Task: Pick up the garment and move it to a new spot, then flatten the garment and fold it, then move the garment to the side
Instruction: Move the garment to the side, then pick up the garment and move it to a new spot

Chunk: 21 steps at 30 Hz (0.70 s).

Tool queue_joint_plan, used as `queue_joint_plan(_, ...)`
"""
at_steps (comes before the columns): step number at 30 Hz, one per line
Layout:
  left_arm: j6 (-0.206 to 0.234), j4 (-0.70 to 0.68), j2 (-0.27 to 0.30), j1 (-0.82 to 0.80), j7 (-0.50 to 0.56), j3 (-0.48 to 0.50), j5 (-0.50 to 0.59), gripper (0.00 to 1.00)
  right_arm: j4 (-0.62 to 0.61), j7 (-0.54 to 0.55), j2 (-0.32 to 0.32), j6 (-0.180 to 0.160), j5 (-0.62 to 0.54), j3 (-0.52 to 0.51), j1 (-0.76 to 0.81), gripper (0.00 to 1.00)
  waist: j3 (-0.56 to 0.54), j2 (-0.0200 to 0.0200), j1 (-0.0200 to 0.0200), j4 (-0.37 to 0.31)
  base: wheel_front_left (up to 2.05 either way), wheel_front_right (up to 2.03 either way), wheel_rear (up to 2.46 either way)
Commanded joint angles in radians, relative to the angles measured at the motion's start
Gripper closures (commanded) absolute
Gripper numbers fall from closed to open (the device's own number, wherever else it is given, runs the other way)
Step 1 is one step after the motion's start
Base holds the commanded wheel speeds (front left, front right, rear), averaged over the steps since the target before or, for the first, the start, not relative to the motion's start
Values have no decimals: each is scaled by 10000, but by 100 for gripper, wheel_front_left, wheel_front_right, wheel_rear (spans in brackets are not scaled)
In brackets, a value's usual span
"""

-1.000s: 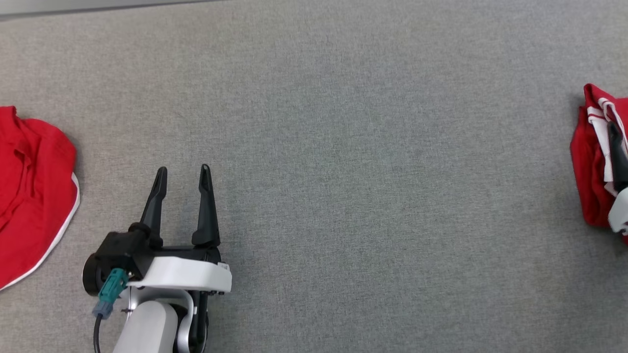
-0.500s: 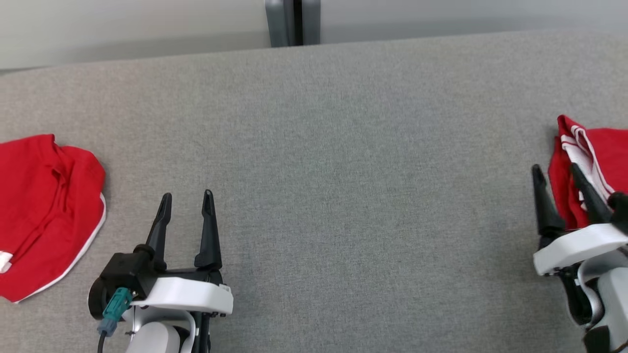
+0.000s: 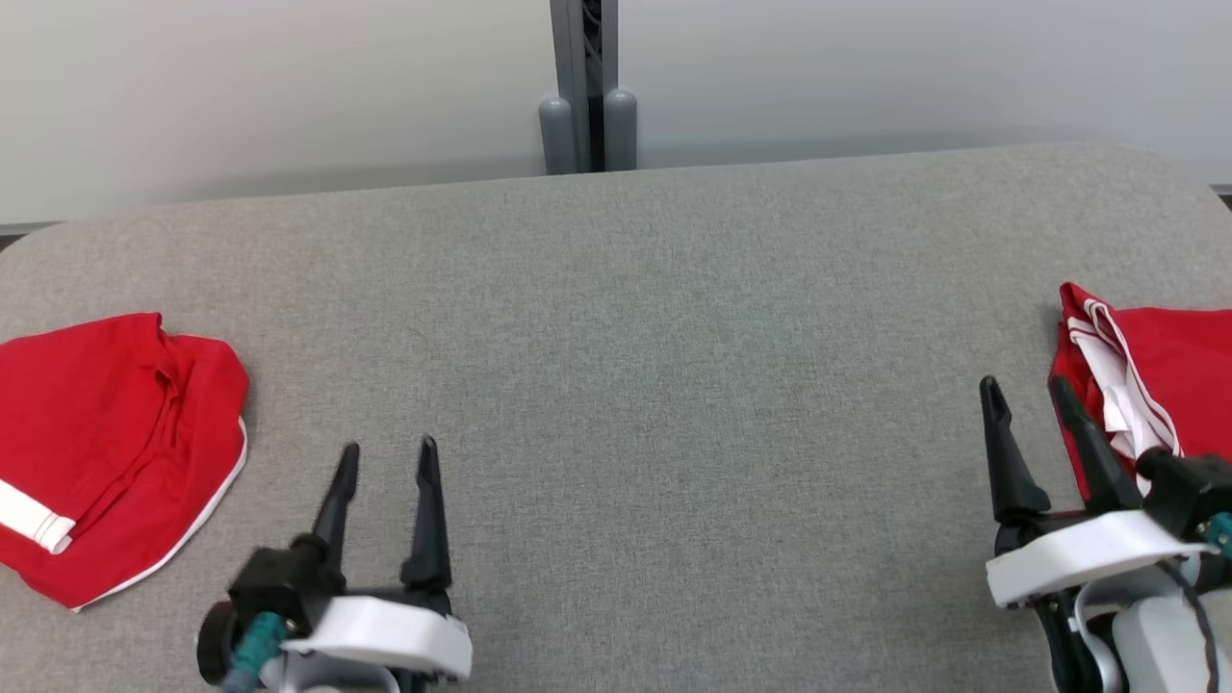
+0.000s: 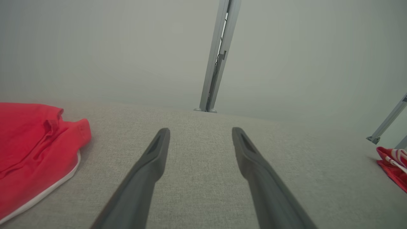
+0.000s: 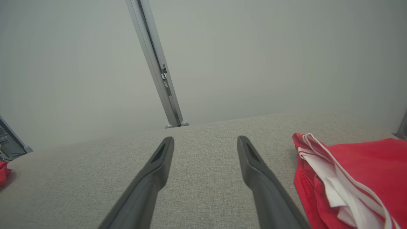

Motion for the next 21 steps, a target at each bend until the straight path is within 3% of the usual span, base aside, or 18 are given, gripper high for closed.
queue_joint_plan(1,44,93,36,138,-8,-83,143,0,-123,-51,61,4,-142,-79,229,0,-108,0,0,56,0,0,0)
queue_joint_plan(7,139,295,39,534,-8,-317,146,0,-380,-49,402,4,-525,-141,716,0,-293,0,0,157,0,0,0)
queue_joint_plan(21,20,225,38,605,-8,-217,97,0,-298,-51,439,4,-605,-186,816,0,-436,0,0,179,0,0,0)
